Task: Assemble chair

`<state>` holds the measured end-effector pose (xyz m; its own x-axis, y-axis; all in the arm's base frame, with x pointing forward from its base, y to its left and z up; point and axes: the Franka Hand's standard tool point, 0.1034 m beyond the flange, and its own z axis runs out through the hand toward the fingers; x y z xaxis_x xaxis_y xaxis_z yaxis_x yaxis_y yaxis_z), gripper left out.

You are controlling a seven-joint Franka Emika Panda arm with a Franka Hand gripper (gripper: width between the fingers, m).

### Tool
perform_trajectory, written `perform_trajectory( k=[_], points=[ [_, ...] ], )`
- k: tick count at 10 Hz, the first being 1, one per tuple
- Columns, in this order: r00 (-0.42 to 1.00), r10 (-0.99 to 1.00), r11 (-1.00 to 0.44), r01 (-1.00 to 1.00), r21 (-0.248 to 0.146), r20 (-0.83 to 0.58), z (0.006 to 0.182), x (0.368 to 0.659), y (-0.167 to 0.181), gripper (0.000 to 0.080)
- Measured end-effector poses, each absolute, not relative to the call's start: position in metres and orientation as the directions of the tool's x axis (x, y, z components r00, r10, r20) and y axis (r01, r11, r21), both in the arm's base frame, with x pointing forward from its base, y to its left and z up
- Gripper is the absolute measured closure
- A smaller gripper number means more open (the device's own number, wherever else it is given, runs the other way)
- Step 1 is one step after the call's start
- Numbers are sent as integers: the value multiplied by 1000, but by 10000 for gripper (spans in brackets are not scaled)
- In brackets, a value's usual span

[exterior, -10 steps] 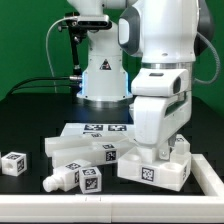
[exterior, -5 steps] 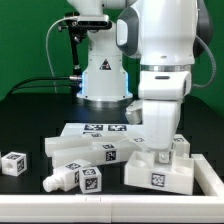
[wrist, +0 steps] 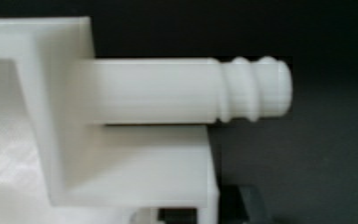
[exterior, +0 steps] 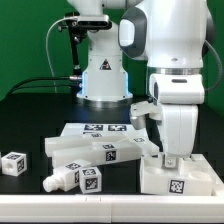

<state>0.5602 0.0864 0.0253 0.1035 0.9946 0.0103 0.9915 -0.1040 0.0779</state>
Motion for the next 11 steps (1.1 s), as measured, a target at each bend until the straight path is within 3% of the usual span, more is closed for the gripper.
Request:
perform_trajectory(
  k=[4,9,11],
  points=[
    [-18,1000,19,999,42,-16,17,573,84,775],
    [-10,1000,11,1000,28,-17,10,573,82,762],
    [-10,1000,11,1000,27,-17,10,572,82,408]
  ],
)
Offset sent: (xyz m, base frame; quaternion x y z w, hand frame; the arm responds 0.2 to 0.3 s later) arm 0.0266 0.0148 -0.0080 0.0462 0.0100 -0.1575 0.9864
